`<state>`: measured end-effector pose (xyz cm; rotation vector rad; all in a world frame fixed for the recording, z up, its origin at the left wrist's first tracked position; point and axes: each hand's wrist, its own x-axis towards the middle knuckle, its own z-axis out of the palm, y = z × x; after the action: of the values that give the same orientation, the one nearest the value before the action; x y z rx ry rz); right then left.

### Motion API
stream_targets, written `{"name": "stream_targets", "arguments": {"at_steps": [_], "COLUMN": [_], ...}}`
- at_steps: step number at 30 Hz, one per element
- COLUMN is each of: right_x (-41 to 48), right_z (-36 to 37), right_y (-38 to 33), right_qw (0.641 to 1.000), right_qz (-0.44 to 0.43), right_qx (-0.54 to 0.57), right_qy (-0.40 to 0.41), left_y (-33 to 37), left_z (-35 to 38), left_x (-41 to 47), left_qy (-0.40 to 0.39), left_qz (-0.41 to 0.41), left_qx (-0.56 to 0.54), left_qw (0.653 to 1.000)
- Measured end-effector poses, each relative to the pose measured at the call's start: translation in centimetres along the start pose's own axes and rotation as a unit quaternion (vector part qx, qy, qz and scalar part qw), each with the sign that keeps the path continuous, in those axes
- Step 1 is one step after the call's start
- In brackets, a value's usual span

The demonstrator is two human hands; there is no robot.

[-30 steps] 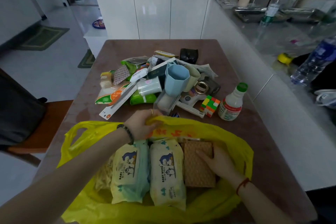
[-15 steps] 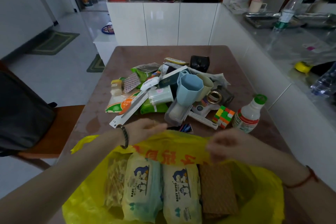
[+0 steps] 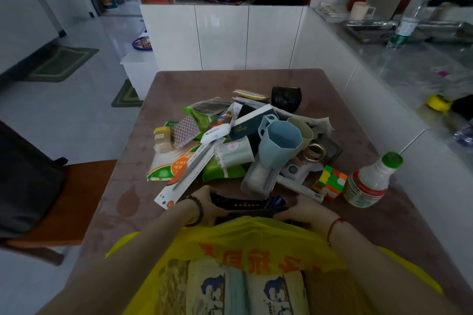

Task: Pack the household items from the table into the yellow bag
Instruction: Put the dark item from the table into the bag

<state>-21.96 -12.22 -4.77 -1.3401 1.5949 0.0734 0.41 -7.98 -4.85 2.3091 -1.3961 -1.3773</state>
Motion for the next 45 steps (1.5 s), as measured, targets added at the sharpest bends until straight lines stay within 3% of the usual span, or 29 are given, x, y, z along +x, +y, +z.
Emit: {"name": "stream_targets", "arguments": {"at_steps": [2,4,7,8,10,12,14,16,19,22,24,26,28,30,33,37,40,42,43,45], "right_x": [-1.2,-3.4,-7.0,-8.3,-10.5,-12.1,-13.3,-14.2,-14.3,-13.5,-11.9,-10.3,-9.2,-8.2,-6.8,-9.9,-14.8,-16.6,-16.6,-15.3], "right_z": [-1.4,-2.8,-4.8,-5.1,-5.4,-5.4,-4.9,-3.6,-0.5,2.6,4.1,5.2,5.9,6.3,6.3,4.5,1.4,-1.4,-2.7,-5.0], "right_y": [-0.1,-0.1,0.6,1.1,2.1,3.3,4.6,6.0,8.2,9.3,9.5,9.3,8.3,7.4,7.3,8.0,6.6,5.0,4.0,2.2], "right_qw": [0.999,0.985,0.925,0.906,0.864,0.824,0.801,0.81,0.875,0.919,0.946,0.955,0.938,0.928,0.962,0.975,0.962,0.961,0.963,0.953], "right_qz": [-0.015,-0.052,-0.122,-0.149,-0.216,-0.268,-0.283,-0.3,-0.234,-0.16,-0.119,-0.117,-0.103,-0.091,-0.094,-0.193,-0.214,-0.198,-0.203,-0.232], "right_qx": [0.038,0.16,0.358,0.395,0.455,0.498,0.527,0.502,0.396,0.282,0.252,0.268,0.325,0.344,0.209,-0.03,-0.143,-0.063,0.022,0.187], "right_qy": [-0.008,-0.025,-0.022,-0.022,-0.006,0.029,0.021,-0.045,-0.152,-0.225,-0.168,-0.039,0.065,0.11,0.149,0.106,-0.088,-0.183,-0.177,-0.06], "left_y": [0.7,1.7,2.4,2.5,2.3,2.0,1.5,2.0,2.5,2.4,2.5,2.9,3.0,2.8,2.3,1.2,1.2,1.8,2.2,3.0], "left_z": [-1.2,-2.6,-3.3,-3.2,-2.5,-1.4,0.2,1.4,1.5,0.6,0.5,0.5,0.6,0.9,1.1,0.9,0.2,-0.6,-1.0,-1.8], "left_x": [-1.0,-2.9,-5.6,-6.7,-8.5,-10.1,-10.7,-11.6,-11.7,-11.0,-10.9,-11.3,-11.7,-12.0,-12.2,-12.7,-13.4,-13.6,-13.4,-12.5], "left_qy": [0.005,-0.02,-0.098,-0.102,-0.098,-0.129,-0.096,-0.034,0.044,0.145,0.164,0.179,0.176,0.162,0.136,0.05,-0.026,-0.034,-0.016,0.033], "left_qz": [0.049,0.11,0.208,0.257,0.346,0.35,0.324,0.271,0.266,0.312,0.331,0.354,0.373,0.381,0.379,0.346,0.315,0.296,0.294,0.29], "left_qx": [-0.068,-0.171,-0.346,-0.329,-0.147,0.044,0.236,0.328,0.244,0.147,0.074,0.037,0.015,0.0,0.009,0.057,0.078,0.067,0.067,0.058], "left_qw": [0.996,0.979,0.91,0.903,0.921,0.927,0.911,0.904,0.931,0.927,0.926,0.917,0.911,0.91,0.915,0.935,0.946,0.952,0.953,0.955]}}
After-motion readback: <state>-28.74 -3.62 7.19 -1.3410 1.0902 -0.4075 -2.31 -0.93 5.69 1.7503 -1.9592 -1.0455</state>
